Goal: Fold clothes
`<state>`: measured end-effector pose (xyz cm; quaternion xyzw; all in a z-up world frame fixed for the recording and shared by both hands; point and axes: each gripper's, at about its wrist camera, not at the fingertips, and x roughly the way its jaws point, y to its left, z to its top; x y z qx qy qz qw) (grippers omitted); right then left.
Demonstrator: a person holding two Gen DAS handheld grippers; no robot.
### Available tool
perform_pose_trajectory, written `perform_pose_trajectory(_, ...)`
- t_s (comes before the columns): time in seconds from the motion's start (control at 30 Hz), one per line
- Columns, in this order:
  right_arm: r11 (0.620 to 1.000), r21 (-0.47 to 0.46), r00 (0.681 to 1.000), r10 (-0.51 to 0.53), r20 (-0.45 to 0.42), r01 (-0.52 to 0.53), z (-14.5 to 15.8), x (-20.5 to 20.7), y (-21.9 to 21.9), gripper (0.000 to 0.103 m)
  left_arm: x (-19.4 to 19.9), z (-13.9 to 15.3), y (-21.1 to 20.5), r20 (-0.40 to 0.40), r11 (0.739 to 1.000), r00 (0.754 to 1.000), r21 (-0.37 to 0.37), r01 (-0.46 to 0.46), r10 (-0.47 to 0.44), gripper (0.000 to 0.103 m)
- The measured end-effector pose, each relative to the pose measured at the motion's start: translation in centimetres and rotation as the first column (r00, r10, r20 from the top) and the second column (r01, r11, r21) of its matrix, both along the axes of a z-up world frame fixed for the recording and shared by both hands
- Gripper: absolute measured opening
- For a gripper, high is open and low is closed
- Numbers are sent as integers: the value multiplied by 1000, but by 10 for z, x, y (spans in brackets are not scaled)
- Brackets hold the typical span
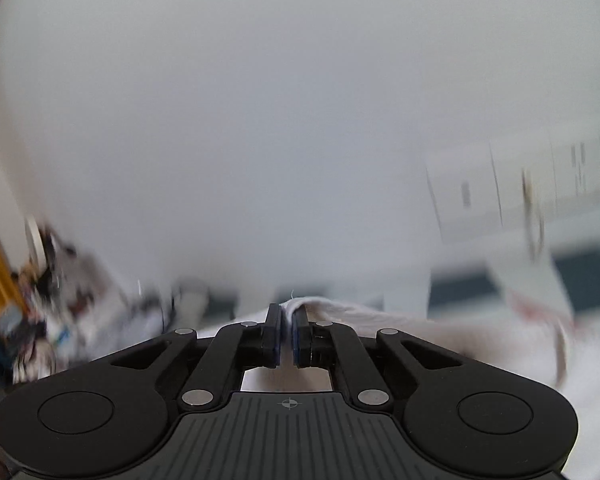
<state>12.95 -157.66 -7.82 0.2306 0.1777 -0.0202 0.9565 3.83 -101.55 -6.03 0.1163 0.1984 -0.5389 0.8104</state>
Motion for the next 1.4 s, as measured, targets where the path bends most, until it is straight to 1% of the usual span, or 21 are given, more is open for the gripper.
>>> perform_pose_trajectory(0.03, 1000, -22, 1000, -4, 12, 4, 6, 6, -1, 5, 5, 7, -5, 0, 999, 1000, -28, -19, 19, 4)
perform_pose_trajectory(0.13, 998, -70, 1000, -9, -12, 8, 7, 30, -7, 5, 18, 4, -25, 18, 999, 998, -10, -53, 53, 4)
perform_pose_trajectory(0.2, 996, -88, 999, -21, -49, 17, 0, 46, -11, 5, 26, 2, -38, 30, 997, 997, 4, -75, 74, 4)
perform_pose_trajectory(0.33, 996, -77, 993, -45, -107, 37, -20, 73, -25, 5, 43, -2, -65, 56, 992, 992, 31, -119, 117, 4)
perform_pose_trajectory(0.47, 993, -117, 985, -51, -166, 32, -42, 105, -36, 5, 63, -9, -91, 71, 984, 984, 61, -165, 161, 4)
perform_pose_trajectory(0.6, 986, -160, 972, -78, -222, 42, -71, 145, -51, 4, 88, -31, -125, 79, 970, 975, 112, -214, 206, 4)
perform_pose_trajectory(0.7, 985, -164, 955, -100, -280, 55, -100, 171, -61, 4, 105, -55, -153, 94, 954, 970, 182, -237, 223, 4)
perform_pose_trajectory(0.8, 984, -171, 940, -111, -323, 58, -124, 193, -71, 4, 123, -75, -176, 91, 933, 964, 244, -263, 248, 4)
perform_pose_trajectory(0.9, 982, -180, 931, -123, -345, 63, -139, 206, -77, 4, 131, -82, -190, 109, 924, 963, 272, -269, 248, 4)
perform_pose_trajectory(1.03, 982, -176, 924, -127, -362, 66, -153, 213, -84, 4, 135, -86, -197, 125, 919, 963, 293, -264, 237, 4)
perform_pose_trajectory(1.2, 977, -209, 927, -123, -354, 50, -152, 214, -67, 5, 144, -95, -202, 110, 906, 963, 327, -267, 245, 4)
perform_pose_trajectory(1.27, 975, -220, 926, -121, -357, 43, -152, 216, -64, 7, 144, -97, -202, 101, 903, 961, 330, -276, 256, 9)
perform_pose_trajectory(1.3, 974, -222, 925, -116, -361, 35, -150, 216, -63, 14, 144, -96, -201, 106, 898, 959, 336, -284, 264, 19)
perform_pose_trajectory(1.33, 975, -220, 925, -108, -364, 27, -149, 216, -61, 25, 145, -94, -201, 112, 893, 956, 342, -294, 271, 28)
perform_pose_trajectory(1.37, 977, -214, 928, -100, -358, 23, -145, 212, -60, 28, 145, -90, -199, 111, 890, 953, 343, -302, 281, 45)
perform_pose_trajectory(1.4, 977, -209, 934, -102, -342, 30, -138, 205, -60, 34, 145, -85, -195, 100, 893, 953, 333, -303, 286, 50)
